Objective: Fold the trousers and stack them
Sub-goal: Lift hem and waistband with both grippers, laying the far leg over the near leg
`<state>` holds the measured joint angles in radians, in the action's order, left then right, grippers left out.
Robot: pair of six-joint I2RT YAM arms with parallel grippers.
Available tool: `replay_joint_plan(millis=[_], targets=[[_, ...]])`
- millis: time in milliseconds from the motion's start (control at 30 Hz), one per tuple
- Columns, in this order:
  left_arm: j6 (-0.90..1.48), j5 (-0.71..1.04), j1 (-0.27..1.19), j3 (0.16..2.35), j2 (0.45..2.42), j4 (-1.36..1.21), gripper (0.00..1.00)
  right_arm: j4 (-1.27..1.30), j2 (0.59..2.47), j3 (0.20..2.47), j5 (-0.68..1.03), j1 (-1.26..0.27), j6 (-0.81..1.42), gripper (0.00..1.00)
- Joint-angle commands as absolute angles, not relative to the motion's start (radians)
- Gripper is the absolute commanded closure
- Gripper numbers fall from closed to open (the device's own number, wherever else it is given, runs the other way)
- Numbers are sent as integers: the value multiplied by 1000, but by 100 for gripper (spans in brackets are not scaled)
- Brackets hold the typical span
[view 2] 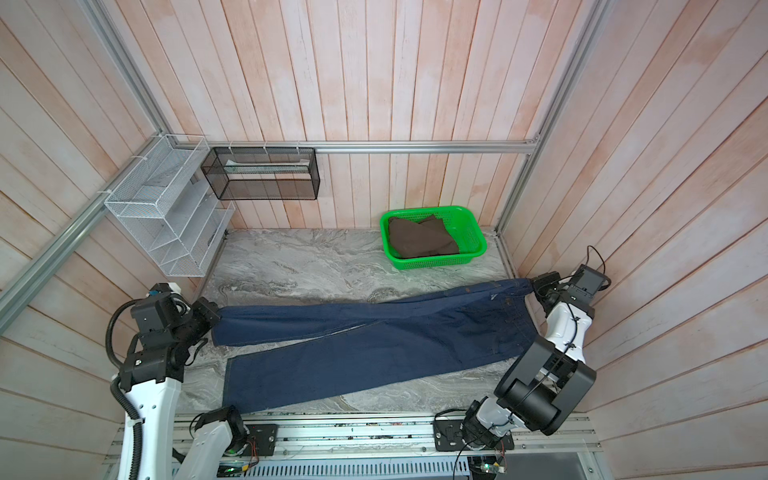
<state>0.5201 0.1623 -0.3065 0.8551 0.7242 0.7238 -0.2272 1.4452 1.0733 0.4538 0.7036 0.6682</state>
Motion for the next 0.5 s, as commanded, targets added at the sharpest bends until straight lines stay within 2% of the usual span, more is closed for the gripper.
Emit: replay_joint_plan(millis=[0, 300, 467], targets=[[529, 107, -310, 865, 678, 776, 100, -244, 1383, 1060, 400, 724, 618, 100], [539, 95, -309, 857, 564, 841, 100, -206, 1263, 894, 336, 747, 631, 100], [541, 122, -310, 866, 611, 785, 100, -168, 1274, 940, 402, 733, 714, 100]])
